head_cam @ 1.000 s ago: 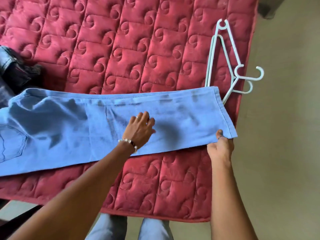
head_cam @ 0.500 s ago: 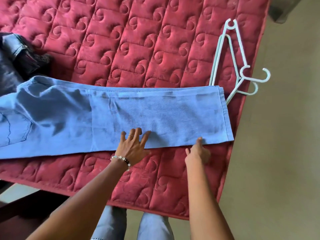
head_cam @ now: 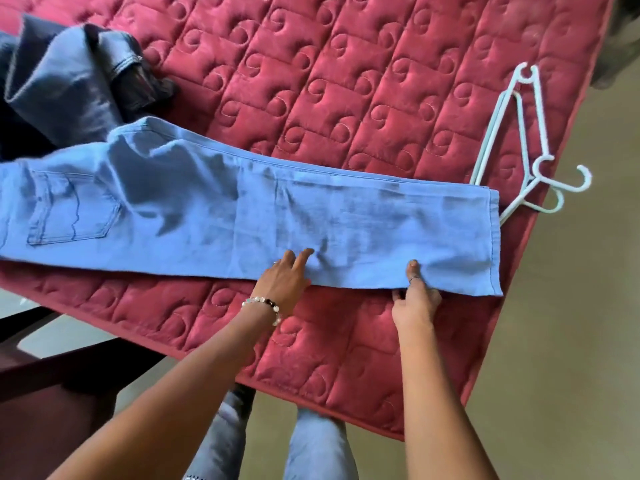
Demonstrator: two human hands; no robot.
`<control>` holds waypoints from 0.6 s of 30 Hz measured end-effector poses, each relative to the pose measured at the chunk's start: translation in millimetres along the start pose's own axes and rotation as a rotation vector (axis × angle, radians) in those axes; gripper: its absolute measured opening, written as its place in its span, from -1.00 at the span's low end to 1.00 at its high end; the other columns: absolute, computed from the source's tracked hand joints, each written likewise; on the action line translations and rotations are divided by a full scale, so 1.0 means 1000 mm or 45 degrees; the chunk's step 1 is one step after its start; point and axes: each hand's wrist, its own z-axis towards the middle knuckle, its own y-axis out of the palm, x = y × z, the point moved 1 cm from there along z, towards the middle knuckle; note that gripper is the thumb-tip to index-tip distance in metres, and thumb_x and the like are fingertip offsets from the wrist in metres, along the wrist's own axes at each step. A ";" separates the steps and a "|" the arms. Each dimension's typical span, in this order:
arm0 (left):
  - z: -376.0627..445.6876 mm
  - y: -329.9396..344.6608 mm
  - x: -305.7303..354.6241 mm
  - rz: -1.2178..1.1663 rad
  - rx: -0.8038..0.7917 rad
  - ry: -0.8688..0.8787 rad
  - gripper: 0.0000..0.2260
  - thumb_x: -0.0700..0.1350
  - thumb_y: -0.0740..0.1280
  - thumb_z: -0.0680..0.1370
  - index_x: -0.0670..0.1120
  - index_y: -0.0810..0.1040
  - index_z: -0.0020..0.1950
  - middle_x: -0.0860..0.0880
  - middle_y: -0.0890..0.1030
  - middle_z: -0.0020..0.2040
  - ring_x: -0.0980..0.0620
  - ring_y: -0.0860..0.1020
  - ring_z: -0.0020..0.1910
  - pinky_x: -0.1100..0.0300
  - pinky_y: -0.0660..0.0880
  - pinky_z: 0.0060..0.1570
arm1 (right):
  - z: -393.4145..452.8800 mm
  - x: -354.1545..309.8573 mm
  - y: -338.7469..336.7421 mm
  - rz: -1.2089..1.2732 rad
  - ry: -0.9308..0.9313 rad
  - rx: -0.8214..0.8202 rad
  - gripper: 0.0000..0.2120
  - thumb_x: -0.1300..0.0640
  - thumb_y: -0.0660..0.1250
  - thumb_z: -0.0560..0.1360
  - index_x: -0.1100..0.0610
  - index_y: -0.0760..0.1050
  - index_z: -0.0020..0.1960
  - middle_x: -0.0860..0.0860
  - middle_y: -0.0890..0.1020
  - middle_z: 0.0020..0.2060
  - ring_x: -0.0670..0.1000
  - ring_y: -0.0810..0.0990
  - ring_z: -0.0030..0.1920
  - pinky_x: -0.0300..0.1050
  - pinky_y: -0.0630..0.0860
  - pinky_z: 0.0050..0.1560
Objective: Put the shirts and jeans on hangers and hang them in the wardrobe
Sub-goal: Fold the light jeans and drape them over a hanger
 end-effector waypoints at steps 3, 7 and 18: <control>-0.006 -0.021 -0.037 -0.411 0.136 -0.142 -0.60 -0.11 0.31 0.55 -0.01 0.37 0.39 -0.13 0.53 0.11 -0.16 0.54 0.07 0.02 0.47 0.05 | -0.030 0.005 0.027 -0.010 -0.426 0.014 -0.88 0.27 0.46 0.44 0.09 0.57 -0.13 -0.06 0.67 -0.15 -0.02 0.62 -0.08 0.04 0.58 0.00; -0.025 -0.068 -0.107 -0.845 0.381 -0.404 -0.80 -0.17 0.32 0.56 -0.14 0.54 0.17 -0.13 0.62 -0.19 -0.04 0.60 -0.35 0.24 0.54 -0.32 | -0.100 0.018 0.087 -0.595 -1.128 0.058 -0.69 0.14 0.47 0.45 0.29 0.52 -0.37 0.25 0.60 -0.41 0.07 0.51 -0.38 -0.02 0.41 -0.27; -0.131 -0.166 -0.346 -2.387 0.929 -0.884 -0.50 0.34 -0.04 0.56 0.03 0.44 0.18 -0.08 0.62 0.01 -0.06 0.59 -0.06 0.06 0.47 -0.05 | -0.267 0.275 0.208 -2.349 -1.552 -1.282 -0.58 0.14 0.07 0.55 0.00 0.46 0.35 0.25 0.57 0.19 0.15 0.52 0.25 0.03 0.35 0.32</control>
